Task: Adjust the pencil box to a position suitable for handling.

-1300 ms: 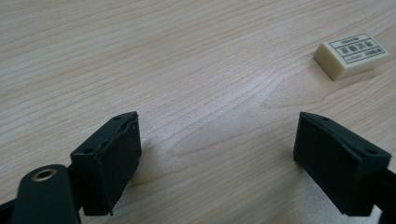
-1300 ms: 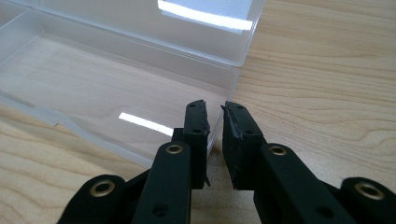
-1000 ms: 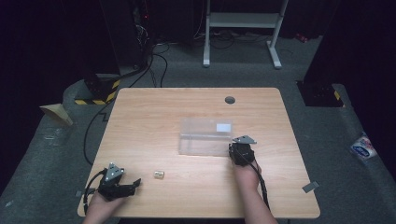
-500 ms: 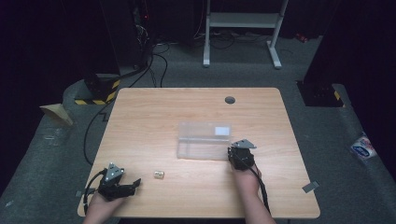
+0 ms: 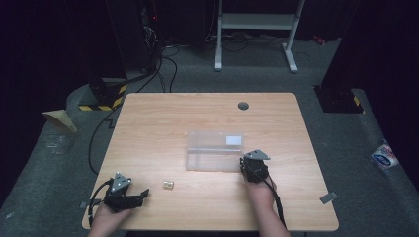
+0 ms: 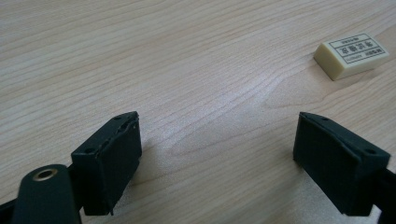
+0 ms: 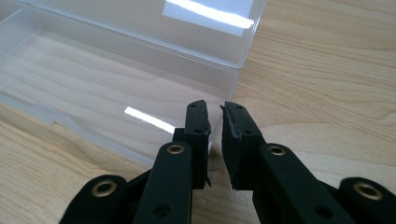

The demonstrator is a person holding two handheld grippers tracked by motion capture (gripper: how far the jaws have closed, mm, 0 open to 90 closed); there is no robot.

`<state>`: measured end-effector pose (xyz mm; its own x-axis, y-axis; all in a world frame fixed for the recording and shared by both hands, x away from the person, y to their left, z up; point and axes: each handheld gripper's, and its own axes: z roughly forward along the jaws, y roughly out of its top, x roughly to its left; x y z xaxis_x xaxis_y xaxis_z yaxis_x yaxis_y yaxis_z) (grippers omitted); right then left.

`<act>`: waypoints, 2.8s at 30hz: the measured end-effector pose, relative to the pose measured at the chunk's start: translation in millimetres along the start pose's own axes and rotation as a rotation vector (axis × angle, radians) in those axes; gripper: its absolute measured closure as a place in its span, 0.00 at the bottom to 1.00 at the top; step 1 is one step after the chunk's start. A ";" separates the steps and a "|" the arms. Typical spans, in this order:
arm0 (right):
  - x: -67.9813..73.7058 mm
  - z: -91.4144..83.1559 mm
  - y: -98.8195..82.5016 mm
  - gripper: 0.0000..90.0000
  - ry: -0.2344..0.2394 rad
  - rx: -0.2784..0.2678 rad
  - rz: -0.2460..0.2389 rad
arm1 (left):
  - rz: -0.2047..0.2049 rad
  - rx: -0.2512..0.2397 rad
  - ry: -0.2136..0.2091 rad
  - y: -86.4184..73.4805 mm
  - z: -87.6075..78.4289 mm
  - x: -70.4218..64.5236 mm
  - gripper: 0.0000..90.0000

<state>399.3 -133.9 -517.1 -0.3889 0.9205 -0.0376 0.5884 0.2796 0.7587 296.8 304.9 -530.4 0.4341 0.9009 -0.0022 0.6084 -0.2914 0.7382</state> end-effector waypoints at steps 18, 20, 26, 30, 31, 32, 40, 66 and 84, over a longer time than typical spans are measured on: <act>5.1 -6.4 -6.5 0.88 0.005 -0.011 -0.029 | 0.000 0.000 0.000 0.1 0.0 0.0 0.17; 5.0 -6.7 -6.8 0.88 0.004 -0.011 -0.032 | 0.000 0.000 -0.001 0.1 0.1 0.1 0.17; 2.9 -5.8 -6.2 0.88 0.003 -0.012 -0.036 | 0.000 0.001 -0.001 0.3 0.2 0.1 0.17; 1.2 -4.6 -6.5 0.88 -0.003 -0.009 -0.033 | 0.000 0.001 -0.001 0.3 0.2 0.1 0.17; 1.3 -4.5 -6.6 0.88 -0.003 -0.010 -0.034 | 0.000 0.001 -0.001 0.3 0.2 0.1 0.17; 1.2 -4.4 -6.8 0.88 -0.003 -0.011 -0.038 | 0.001 0.002 -0.002 0.3 0.1 0.2 0.17; -3.0 -16.7 -3.1 0.77 0.015 -0.064 0.001 | 0.000 0.001 -0.001 0.2 0.2 0.1 0.17; -69.9 -58.8 -61.9 0.41 -0.049 0.043 0.070 | -0.014 0.006 -0.020 6.4 -4.4 -3.5 0.38; -67.7 -58.0 -61.6 0.44 -0.057 0.038 0.078 | 0.022 -0.088 -0.133 44.8 15.3 -41.5 0.45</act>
<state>348.2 -229.3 -523.6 -0.3005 0.9536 -0.0172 0.6423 0.2157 0.7355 316.2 249.6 -507.5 0.5347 0.8421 -0.0707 0.5398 -0.2761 0.7952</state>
